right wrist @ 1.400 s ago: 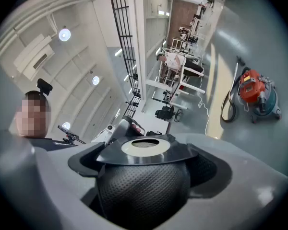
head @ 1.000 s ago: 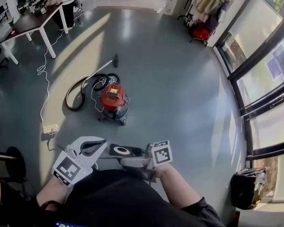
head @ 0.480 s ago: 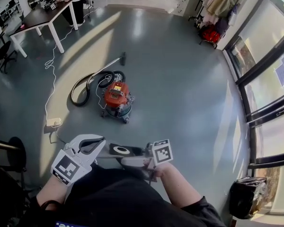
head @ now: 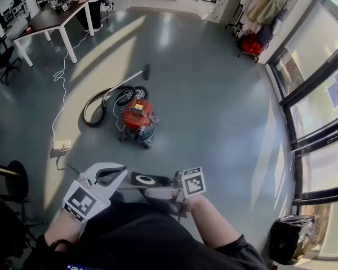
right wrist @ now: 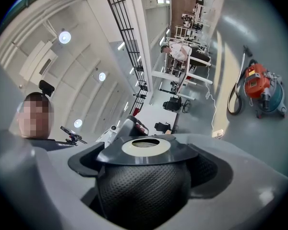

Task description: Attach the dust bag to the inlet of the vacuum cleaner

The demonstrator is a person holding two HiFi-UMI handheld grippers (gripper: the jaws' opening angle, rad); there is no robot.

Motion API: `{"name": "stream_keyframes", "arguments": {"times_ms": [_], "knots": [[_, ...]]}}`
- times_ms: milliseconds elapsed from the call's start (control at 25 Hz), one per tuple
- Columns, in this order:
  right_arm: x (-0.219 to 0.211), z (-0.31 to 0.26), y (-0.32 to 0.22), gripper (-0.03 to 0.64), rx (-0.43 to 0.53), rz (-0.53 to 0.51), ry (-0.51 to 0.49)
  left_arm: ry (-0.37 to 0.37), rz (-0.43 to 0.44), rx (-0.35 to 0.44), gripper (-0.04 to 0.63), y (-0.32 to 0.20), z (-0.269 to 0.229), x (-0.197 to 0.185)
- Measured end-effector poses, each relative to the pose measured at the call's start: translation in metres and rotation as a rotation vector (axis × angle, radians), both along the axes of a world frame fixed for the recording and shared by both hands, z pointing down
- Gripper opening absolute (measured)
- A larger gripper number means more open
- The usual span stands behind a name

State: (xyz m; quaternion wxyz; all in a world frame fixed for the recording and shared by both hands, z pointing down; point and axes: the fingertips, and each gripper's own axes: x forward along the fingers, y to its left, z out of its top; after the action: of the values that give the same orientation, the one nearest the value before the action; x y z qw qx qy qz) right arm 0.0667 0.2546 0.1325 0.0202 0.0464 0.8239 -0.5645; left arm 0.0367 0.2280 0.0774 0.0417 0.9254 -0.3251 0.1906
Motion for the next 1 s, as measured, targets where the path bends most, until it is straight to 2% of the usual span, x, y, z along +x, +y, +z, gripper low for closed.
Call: {"name": "stream_keyframes", "arguments": {"times_ms": [280,560,1000], "knots": [[-0.018,0.003,-0.014,0.522,-0.013,0.012,0.024,0.022,0.02,-0.009,0.017,-0.016,0.003,-0.018],[-0.043,0.011,-0.044,0.522,-0.034,0.059,0.061,0.048,0.083,-0.023,0.017,-0.052,0.01,-0.042],[-0.108,0.024,-0.115,0.522,-0.05,0.135,0.117,0.083,0.157,-0.005,0.017,-0.135,0.01,-0.111]]}}
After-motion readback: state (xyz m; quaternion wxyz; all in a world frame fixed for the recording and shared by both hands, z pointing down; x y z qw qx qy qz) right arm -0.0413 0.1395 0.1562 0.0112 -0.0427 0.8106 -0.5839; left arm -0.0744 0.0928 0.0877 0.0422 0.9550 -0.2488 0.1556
